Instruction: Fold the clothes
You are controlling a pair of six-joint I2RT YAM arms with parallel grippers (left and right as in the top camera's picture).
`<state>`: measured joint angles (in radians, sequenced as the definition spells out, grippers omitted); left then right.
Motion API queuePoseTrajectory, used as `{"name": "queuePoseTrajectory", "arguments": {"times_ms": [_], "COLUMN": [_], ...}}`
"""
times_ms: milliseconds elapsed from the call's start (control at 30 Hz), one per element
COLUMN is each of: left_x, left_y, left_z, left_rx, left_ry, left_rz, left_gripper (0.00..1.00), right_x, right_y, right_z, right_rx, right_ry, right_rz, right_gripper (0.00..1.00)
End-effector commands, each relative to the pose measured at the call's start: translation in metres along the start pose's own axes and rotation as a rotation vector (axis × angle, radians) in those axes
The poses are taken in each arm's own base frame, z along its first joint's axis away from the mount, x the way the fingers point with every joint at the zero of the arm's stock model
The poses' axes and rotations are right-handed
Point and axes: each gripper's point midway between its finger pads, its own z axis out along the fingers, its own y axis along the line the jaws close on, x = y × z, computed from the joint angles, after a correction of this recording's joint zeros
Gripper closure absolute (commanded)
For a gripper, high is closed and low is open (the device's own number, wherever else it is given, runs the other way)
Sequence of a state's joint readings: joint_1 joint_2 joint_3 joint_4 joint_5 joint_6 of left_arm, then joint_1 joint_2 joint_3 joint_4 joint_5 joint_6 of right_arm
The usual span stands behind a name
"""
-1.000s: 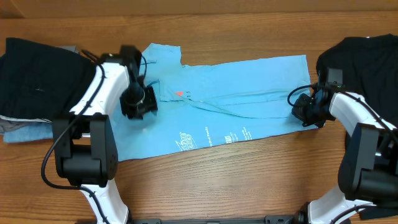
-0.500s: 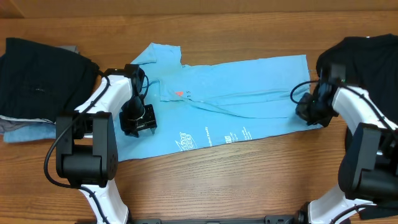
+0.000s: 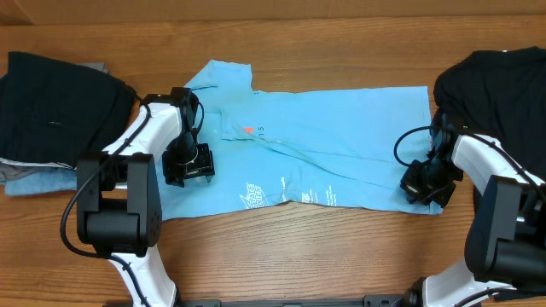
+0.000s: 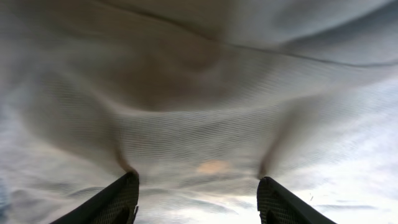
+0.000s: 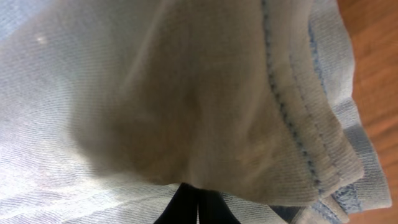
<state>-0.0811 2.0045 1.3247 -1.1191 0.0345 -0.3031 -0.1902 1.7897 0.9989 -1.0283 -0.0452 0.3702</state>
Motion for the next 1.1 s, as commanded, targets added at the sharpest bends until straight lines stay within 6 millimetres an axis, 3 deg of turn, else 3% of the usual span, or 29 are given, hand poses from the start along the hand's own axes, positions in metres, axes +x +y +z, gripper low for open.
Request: {"name": "queuePoseTrajectory", "arguments": {"times_ms": [0,167,533,633,767,800,833,933,1067], "left_x": [-0.013,-0.021,-0.041,-0.042,-0.043,-0.043,-0.043,-0.043,-0.052], "left_y": [0.020,0.055,0.087,0.080,0.066,0.062,0.060,0.050,0.048], "left_z": [-0.012,-0.021,-0.025,-0.024,-0.033,-0.033,-0.032,-0.031,-0.032], "left_rx": [-0.116,-0.318,-0.351,-0.263,-0.190,-0.168,-0.154,-0.099,-0.090], "left_ry": [-0.073,-0.127,-0.189,-0.176,-0.173,-0.170,-0.167,-0.163,-0.201], "left_rz": [0.016,0.011,-0.079,-0.098,-0.096,-0.096,-0.101,-0.145,-0.148], "left_gripper": [0.35,0.32,0.25,0.25,0.21,0.15,0.00,0.00,0.00], "right_x": [0.003,-0.023,-0.026,-0.031,-0.041,-0.041,-0.040,-0.020,-0.007], "right_y": [-0.014,-0.014,-0.016,-0.009,-0.002,0.001,0.004,0.043,0.085], "right_z": [0.014,-0.012,-0.016,-0.033,-0.073,-0.081,-0.084,-0.086,-0.093], "right_rx": [0.078,0.105,0.110,0.087,0.066,0.052,0.036,-0.183,-0.348], "right_ry": [0.030,-0.043,-0.052,-0.060,-0.109,-0.118,-0.115,-0.034,-0.047], "right_rz": [0.028,0.037,0.044,0.040,0.028,0.002,-0.029,-0.267,-0.505], "right_gripper": [0.94,0.93,0.91,0.91,0.87,0.86,0.85,0.85,0.82]}}
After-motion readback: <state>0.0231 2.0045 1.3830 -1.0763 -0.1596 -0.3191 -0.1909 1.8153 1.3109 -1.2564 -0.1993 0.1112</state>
